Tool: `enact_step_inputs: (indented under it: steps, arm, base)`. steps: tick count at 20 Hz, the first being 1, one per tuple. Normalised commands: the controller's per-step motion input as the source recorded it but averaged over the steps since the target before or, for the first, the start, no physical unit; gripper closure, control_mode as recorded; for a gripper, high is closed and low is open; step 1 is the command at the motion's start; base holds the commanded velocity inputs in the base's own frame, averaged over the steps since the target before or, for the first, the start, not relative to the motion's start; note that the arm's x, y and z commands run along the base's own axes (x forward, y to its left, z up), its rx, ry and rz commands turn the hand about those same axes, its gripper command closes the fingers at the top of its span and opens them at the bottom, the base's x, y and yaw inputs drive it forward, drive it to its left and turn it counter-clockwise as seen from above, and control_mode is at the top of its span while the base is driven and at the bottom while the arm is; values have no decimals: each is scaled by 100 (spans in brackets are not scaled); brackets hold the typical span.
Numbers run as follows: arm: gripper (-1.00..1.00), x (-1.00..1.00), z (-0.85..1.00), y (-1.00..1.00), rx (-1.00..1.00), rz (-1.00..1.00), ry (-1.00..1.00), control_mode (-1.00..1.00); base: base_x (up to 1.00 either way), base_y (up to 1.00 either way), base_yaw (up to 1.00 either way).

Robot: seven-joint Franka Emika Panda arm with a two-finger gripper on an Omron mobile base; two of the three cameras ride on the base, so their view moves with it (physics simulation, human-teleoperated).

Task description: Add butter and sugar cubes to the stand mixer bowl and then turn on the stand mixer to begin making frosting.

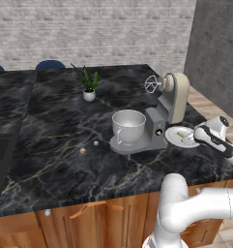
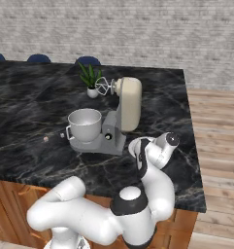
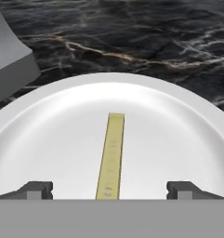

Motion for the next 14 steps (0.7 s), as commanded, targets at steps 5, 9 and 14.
enact_step_inputs:
  steps: [5,9,14]
  arm:
    - [100,7,-19,1,0,0,1,-100]
    - [100,2,-19,0,0,0,0,-100]
    - [100,3,-30,0,0,0,0,-100]
  base:
    - [0,0,0]
    - [0,0,0]
    - [0,0,0]
